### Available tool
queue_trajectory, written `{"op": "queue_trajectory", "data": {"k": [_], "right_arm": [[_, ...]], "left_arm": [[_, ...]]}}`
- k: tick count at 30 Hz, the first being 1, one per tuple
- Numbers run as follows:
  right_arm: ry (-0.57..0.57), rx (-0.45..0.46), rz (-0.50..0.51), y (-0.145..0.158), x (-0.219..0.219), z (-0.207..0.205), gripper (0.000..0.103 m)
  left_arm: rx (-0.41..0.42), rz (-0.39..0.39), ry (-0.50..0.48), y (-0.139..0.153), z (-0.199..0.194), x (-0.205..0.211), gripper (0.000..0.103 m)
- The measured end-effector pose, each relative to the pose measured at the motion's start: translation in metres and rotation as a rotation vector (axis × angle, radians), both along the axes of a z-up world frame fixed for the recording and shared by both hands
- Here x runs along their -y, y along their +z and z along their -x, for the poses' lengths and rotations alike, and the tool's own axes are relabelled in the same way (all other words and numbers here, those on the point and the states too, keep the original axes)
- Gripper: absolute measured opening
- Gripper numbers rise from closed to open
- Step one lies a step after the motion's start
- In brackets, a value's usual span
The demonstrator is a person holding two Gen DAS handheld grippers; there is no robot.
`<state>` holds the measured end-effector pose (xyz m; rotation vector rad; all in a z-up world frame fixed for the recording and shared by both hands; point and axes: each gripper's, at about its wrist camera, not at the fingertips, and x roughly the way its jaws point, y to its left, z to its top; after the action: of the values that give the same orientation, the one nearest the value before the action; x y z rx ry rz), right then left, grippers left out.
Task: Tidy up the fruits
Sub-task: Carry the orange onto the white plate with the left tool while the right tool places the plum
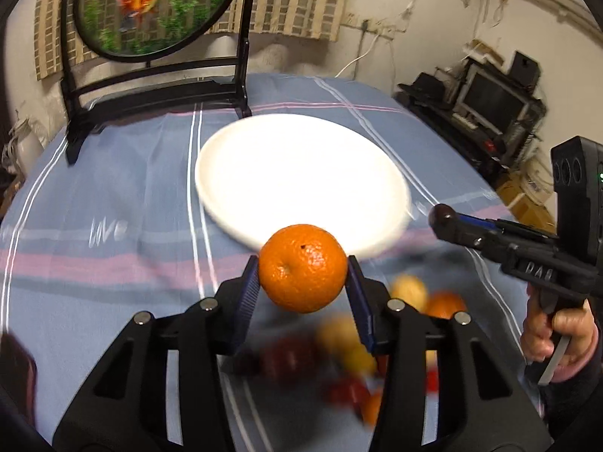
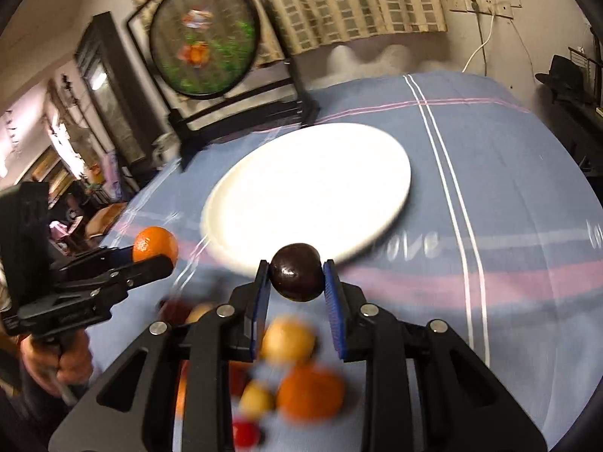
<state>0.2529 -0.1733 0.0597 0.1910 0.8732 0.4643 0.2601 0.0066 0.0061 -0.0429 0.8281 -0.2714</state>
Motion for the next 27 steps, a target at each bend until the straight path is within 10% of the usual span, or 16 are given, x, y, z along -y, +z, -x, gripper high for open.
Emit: {"op": "queue_trajectory", "data": {"k": [10,12,14,22,27], "right_arm": [[0.031,-0.09,0.105,-0.035,-0.037,-0.079,0.032],[0.022,-0.107,0.126,-0.031,-0.035,-0.075,0.038],[0.003,-0.112,0.118,-0.023,-0.03,-0.069,0.05],[-0.046,0.01,0.09,-0.002,-0.006,-0.003,0.058],[0.005,0.0,0.102,-0.007,0.004,0.032,0.058]], "left_arm": [[-0.151,-0.101,0.042,-0.033,-0.105,0.021,0.048],[-0.144,-0.104,0.058,-0.032,-0.104,0.02,0.065],[-0.058,-0.111,0.083,-0.018,-0.089,0.016,0.087],[0.123,-0.111,0.114,0.014,0.019,-0.003,0.1],[0.082,-0.049,0.102,-0.006,0.064,-0.007,0.101]]}}
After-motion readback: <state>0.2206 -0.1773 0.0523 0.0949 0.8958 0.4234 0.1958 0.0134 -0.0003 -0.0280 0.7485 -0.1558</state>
